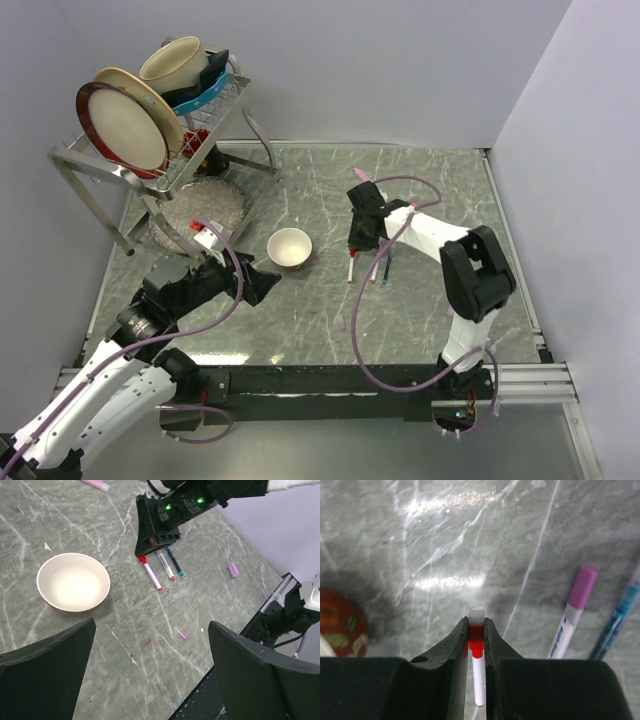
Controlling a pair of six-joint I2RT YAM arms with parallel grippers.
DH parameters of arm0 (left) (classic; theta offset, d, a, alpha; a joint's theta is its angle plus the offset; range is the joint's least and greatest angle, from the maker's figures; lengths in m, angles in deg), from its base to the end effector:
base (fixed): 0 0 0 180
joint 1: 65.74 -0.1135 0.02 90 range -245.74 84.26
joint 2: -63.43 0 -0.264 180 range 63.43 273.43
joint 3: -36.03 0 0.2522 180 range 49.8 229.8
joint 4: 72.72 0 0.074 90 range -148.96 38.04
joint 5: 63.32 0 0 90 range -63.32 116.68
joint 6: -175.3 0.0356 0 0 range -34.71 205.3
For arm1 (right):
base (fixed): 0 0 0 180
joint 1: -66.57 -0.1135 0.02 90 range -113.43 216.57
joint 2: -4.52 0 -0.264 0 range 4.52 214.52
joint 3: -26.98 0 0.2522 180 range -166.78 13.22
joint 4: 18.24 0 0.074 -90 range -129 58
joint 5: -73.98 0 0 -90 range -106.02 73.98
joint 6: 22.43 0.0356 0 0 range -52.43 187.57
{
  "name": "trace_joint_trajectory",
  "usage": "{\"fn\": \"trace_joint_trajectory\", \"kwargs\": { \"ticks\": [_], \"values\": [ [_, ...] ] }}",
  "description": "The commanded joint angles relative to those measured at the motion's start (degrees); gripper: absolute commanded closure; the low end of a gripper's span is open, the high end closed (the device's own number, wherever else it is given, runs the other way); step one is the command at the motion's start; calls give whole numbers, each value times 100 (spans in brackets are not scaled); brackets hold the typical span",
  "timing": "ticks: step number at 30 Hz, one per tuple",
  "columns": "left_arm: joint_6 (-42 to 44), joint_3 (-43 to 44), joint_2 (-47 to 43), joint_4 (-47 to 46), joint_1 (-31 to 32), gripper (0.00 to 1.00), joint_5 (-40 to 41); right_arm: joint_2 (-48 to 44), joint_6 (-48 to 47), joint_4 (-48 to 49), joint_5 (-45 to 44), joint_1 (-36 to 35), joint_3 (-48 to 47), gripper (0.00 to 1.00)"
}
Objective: Insert the pens into the pen caps
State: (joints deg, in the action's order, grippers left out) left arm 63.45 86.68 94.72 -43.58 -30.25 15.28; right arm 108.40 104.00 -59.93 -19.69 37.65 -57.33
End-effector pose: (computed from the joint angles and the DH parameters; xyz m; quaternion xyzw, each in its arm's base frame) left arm 0.1096 -0.0868 0.3157 0.1539 0.7480 -0.3742 0.5260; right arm 0.3281 0.1787 0.1893 0.0713 0.9656 0.1078 0.2255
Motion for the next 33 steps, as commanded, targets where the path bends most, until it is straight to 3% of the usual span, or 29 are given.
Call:
{"fn": "trace_joint_trajectory", "kwargs": {
  "ticks": [1, 7, 12, 22, 33],
  "values": [
    [110, 91, 26, -79, -15, 1, 129, 421, 198, -38, -389, 71, -477, 82],
    [84, 65, -105, -70, -15, 0, 182, 564, 94, -257, -565, 72, -794, 64],
    [93, 56, -176, -79, -15, 1, 217, 204, -477, -293, -758, 247, -847, 42],
    [128, 30, -211, -131, -15, 1, 147, 343, -2823, -55, -548, 1714, -1514, 39],
    [137, -14, -264, -175, -15, 1, 208, 1697, -3871, -802, -416, 2409, -3070, 37]
  ]
}}
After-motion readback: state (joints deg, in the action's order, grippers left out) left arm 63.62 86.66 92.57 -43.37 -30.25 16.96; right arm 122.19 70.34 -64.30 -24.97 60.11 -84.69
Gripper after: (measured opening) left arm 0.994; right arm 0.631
